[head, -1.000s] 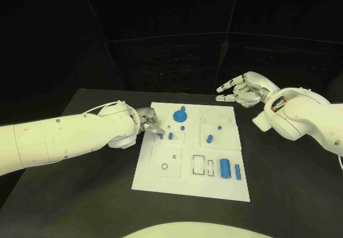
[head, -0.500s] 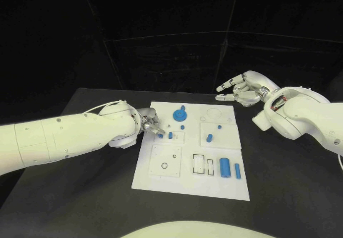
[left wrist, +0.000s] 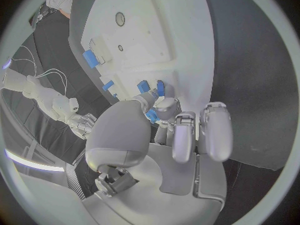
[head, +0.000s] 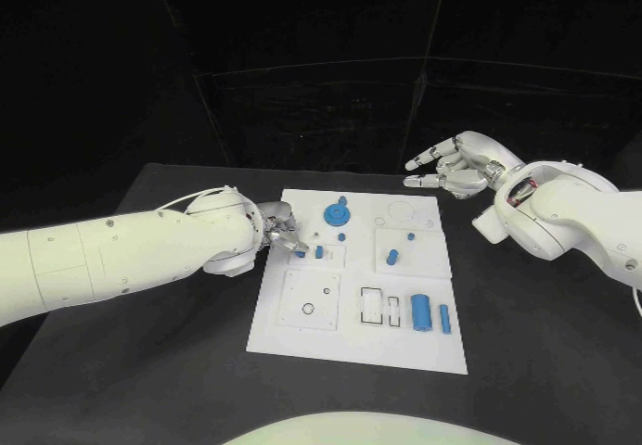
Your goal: Assemble the parts on the task board
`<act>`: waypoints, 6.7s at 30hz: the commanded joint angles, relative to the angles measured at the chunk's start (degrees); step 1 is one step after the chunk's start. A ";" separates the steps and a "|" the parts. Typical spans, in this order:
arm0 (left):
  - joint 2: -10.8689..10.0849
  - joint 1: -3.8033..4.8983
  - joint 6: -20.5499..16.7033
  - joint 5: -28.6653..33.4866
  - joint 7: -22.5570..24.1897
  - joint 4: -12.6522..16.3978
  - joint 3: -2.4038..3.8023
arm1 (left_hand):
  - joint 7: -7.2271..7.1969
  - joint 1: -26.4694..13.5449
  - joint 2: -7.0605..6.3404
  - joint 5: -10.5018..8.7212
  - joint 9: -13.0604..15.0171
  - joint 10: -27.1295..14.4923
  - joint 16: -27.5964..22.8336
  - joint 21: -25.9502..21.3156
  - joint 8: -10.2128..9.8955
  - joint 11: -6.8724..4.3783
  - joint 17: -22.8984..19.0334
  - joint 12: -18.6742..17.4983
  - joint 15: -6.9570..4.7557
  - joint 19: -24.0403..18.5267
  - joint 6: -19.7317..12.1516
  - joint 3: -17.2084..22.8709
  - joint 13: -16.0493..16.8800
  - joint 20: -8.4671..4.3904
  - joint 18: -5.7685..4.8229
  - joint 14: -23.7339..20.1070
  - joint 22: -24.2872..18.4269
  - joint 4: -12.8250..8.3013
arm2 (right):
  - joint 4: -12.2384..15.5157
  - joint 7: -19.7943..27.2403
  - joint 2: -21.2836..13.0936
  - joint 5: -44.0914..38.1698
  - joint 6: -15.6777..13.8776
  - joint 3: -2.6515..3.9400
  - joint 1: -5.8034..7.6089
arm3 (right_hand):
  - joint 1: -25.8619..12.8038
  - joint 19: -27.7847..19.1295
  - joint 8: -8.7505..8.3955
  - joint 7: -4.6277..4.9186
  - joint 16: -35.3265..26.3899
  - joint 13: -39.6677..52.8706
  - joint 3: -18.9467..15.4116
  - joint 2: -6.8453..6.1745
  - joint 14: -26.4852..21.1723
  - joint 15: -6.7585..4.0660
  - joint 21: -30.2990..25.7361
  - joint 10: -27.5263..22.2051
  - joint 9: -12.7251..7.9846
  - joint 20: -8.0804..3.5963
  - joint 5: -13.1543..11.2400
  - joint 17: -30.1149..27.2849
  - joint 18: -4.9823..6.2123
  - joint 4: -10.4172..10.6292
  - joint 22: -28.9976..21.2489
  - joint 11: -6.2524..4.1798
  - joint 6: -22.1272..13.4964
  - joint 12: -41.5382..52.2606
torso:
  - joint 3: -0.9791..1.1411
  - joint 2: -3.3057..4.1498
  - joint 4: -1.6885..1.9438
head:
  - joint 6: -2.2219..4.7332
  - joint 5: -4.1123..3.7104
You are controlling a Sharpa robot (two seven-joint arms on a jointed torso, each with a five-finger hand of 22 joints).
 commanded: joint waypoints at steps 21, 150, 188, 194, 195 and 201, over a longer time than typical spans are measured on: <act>0.75 -0.13 1.98 -0.07 -0.43 -0.45 -0.12 | -1.14 -5.86 -2.03 0.11 0.68 0.90 0.18 -0.14 2.61 -0.48 15.09 1.13 -0.62 1.15 1.42 2.95 0.75 -0.56 -0.51 6.05 2.97 -2.22 | 0.19 0.40 -0.03 -0.08 0.32 0.04 0.10 | -0.41 -0.26 0.35 -0.08 -0.29 1.34 -0.18 0.28 0.15 -0.26 -0.32 0.03 -0.07 -0.13 0.37 -0.01 1.01 -0.09 4.37 -0.13 0.22 -0.08 | 0.01 0.02 -0.05 | -0.29 -0.08; 15.53 -0.54 -2.72 -17.59 24.50 -16.92 -1.04 | 4.96 12.26 -3.82 0.46 -23.81 -17.89 -8.42 -15.03 -18.77 6.34 -1.11 -44.17 4.53 -4.20 3.59 -8.80 -49.57 4.09 2.77 2.29 -10.86 -2.90 | -0.17 0.38 0.61 -0.08 0.50 0.03 0.10 | -0.57 -0.26 0.51 -0.10 -0.33 1.38 -0.52 0.48 0.21 -0.27 -0.39 0.06 -0.08 -0.15 0.41 0.12 1.02 0.09 4.33 -0.13 0.20 -0.04 | 0.00 -0.02 0.04 | 0.45 -2.23; 10.90 -0.96 -12.41 -12.13 29.65 -11.97 0.82 | 4.59 12.14 -3.32 0.40 -25.27 -9.64 -7.70 -12.56 -20.77 5.29 -1.31 -49.00 3.59 -2.84 9.46 -0.74 -52.40 3.09 2.14 2.56 -8.11 -6.32 | -0.32 0.52 0.49 -0.08 0.56 0.03 0.09 | -0.55 -0.23 0.54 -0.10 -0.29 1.43 -0.52 0.54 0.23 -0.27 -0.37 0.09 -0.07 -0.15 0.43 0.21 1.01 0.10 4.36 -0.14 0.22 0.01 | -0.02 -0.06 0.15 | 1.11 -2.60; 7.24 -0.97 -11.92 -10.21 29.56 -9.01 1.34 | 4.62 11.88 -3.49 0.38 -25.33 -9.44 -7.72 -12.52 -20.89 5.31 -1.39 -49.24 3.61 -2.82 9.62 -0.56 -52.45 3.10 2.13 2.55 -8.05 -6.44 | -0.40 0.50 0.37 -0.08 0.60 0.03 0.09 | -0.55 -0.23 0.54 -0.10 -0.29 1.43 -0.52 0.54 0.23 -0.27 -0.37 0.09 -0.07 -0.15 0.43 0.21 1.01 0.10 4.36 -0.14 0.22 0.01 | 0.00 -0.08 0.33 | 1.27 -2.53; 6.71 -0.97 -11.63 -10.02 29.39 -8.75 1.37 | 4.62 11.82 -3.53 0.38 -25.34 -9.40 -7.73 -12.48 -20.91 5.31 -1.41 -49.28 3.62 -2.81 9.64 -0.55 -52.46 3.11 2.12 2.55 -8.01 -6.45 | -0.42 0.49 0.35 -0.08 0.60 0.03 0.09 | -0.55 -0.23 0.54 -0.10 -0.29 1.43 -0.52 0.54 0.23 -0.27 -0.37 0.09 -0.07 -0.15 0.43 0.21 1.01 0.10 4.36 -0.14 0.22 0.01 | 0.00 -0.09 0.30 | 1.30 -2.47; 4.35 -0.96 -9.59 -9.38 28.01 -8.26 1.44 | 4.61 11.31 -3.74 0.35 -25.40 -9.16 -7.76 -12.44 -21.07 5.31 -1.53 -49.57 3.63 -2.80 9.79 -0.48 -52.52 3.13 2.11 2.53 -7.94 -6.44 | -0.46 0.43 0.26 -0.08 0.62 0.02 0.09 | -0.55 -0.23 0.54 -0.10 -0.29 1.43 -0.52 0.54 0.23 -0.27 -0.37 0.09 -0.07 -0.15 0.43 0.21 1.01 0.10 4.36 -0.14 0.22 0.01 | 0.03 -0.06 0.18 | 1.39 -2.27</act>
